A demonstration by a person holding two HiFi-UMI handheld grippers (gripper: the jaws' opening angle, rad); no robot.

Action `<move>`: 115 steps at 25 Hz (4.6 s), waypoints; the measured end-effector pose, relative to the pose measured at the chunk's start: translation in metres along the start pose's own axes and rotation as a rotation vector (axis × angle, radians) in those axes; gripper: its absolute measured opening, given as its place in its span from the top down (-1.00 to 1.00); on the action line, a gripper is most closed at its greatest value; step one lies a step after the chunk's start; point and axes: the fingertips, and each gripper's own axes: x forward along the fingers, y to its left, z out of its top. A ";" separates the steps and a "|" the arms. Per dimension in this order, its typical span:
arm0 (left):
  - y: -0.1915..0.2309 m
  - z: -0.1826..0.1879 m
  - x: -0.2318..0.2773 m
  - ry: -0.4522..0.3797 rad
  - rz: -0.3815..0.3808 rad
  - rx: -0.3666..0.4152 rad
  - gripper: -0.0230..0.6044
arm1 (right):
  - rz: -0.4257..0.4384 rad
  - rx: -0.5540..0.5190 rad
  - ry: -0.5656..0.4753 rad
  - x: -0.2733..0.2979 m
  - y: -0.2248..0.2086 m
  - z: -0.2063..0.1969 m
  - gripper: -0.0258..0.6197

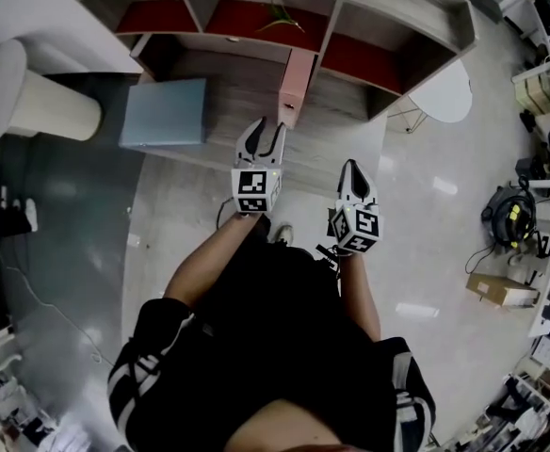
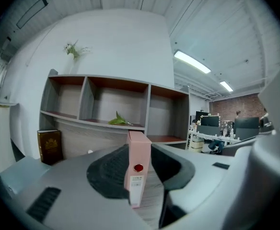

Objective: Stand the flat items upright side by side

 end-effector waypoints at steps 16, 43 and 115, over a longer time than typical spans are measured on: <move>0.032 0.026 -0.225 -0.077 0.232 0.060 0.86 | 0.414 -0.058 0.019 -0.052 0.128 -0.003 0.84; 0.165 0.007 -0.332 -0.077 0.372 -0.103 0.09 | 0.606 -0.164 0.058 -0.044 0.304 -0.022 0.15; 0.567 -0.229 -0.131 0.325 0.177 -0.582 -0.02 | 0.197 0.130 0.733 0.280 0.382 -0.267 0.10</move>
